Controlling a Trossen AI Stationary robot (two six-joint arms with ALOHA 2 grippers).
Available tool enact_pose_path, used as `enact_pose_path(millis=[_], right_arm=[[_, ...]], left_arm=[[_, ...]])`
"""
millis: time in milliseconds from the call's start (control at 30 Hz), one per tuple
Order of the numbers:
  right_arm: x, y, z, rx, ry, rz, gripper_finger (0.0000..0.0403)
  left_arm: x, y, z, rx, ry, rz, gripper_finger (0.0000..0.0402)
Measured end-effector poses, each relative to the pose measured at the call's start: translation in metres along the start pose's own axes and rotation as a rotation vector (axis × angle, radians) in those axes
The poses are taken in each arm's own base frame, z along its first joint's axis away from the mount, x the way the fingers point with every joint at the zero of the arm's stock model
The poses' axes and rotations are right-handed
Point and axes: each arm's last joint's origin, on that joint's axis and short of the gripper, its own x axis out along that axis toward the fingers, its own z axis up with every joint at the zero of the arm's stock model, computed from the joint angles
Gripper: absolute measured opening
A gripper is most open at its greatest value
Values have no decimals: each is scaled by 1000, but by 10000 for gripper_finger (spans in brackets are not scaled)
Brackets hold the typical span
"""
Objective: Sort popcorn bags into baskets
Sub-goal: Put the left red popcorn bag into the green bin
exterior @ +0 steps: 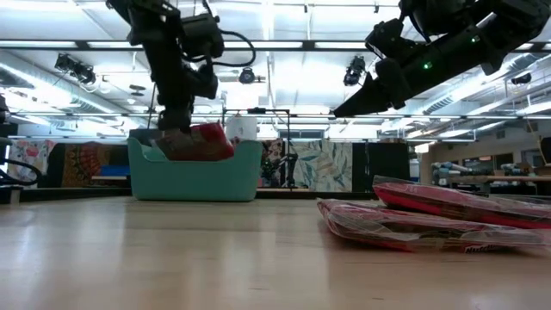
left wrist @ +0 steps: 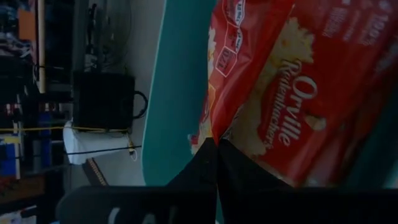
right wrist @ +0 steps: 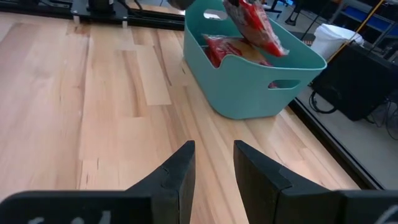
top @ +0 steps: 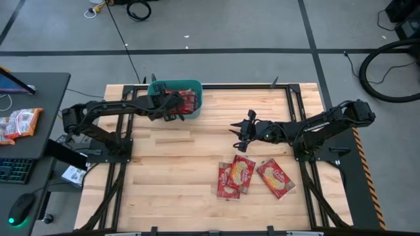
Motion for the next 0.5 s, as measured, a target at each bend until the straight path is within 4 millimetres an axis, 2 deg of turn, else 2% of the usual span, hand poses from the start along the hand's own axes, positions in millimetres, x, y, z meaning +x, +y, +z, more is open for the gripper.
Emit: enact_pose_path(millis=[167,333,500], right_arm=[[0,0,0,2,-1,0,114],[0,0,0,3,-1,0,114],[0,0,0,2,2,0,114]], left_arm=[[9,-7,0,-13,-41,-8,0],[19,-19,0,17,-3,-31,1],[23,-27,2,19,-3,-70,27]])
